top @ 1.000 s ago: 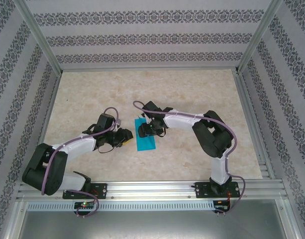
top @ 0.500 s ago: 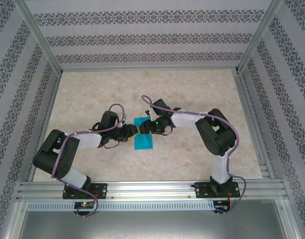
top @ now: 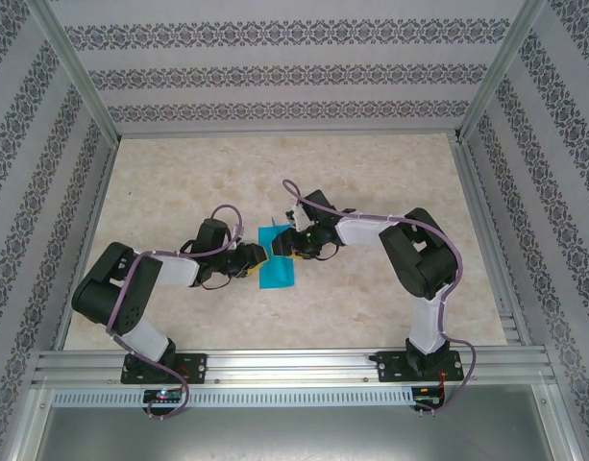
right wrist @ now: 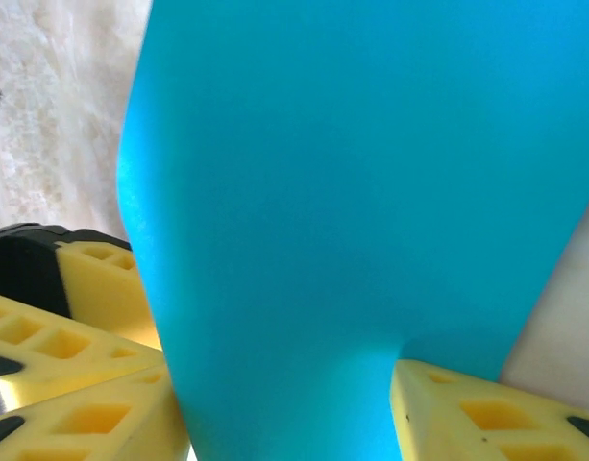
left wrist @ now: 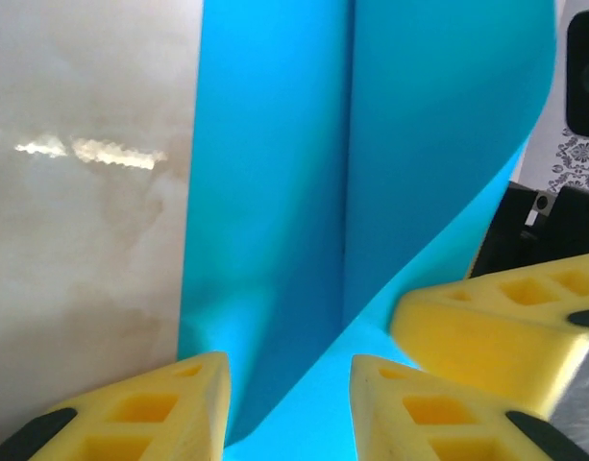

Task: Fold a paper plane with a square sheet of paper (pick it up from the middle)
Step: Fold the triangle a second time at the center of the table.

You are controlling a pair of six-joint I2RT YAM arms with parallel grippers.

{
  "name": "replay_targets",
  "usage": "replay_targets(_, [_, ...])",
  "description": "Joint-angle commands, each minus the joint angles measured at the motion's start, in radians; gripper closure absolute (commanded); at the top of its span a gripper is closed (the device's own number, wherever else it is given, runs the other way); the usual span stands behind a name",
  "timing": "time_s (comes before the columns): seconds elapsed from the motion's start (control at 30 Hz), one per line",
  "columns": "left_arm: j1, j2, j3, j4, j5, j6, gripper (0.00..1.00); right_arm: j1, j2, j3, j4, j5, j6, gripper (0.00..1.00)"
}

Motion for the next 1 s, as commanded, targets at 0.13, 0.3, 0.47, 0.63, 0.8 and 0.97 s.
replay_targets(0.13, [0.007, 0.007, -0.026, 0.114, 0.062, 0.025, 0.53, -0.007, 0.067, -0.051, 0.056, -0.024, 0.044, 0.44])
replay_targets(0.3, [0.008, 0.043, -0.029, 0.162, 0.092, 0.043, 0.50, -0.017, 0.068, -0.060, 0.075, -0.043, 0.063, 0.44])
replay_targets(0.47, [0.007, 0.064, -0.035, 0.193, 0.105, 0.044, 0.50, -0.023, 0.065, -0.068, 0.088, -0.056, 0.080, 0.40])
replay_targets(0.63, [0.008, 0.051, -0.043, 0.181, 0.099, 0.045, 0.51, -0.023, 0.058, -0.072, 0.093, -0.053, 0.089, 0.33])
replay_targets(0.8, [0.007, 0.038, -0.051, 0.173, 0.088, 0.038, 0.53, -0.025, 0.051, -0.080, 0.102, -0.050, 0.095, 0.28])
replay_targets(0.97, [0.008, 0.011, -0.065, 0.159, 0.078, 0.034, 0.52, -0.028, 0.043, -0.085, 0.106, -0.047, 0.103, 0.26])
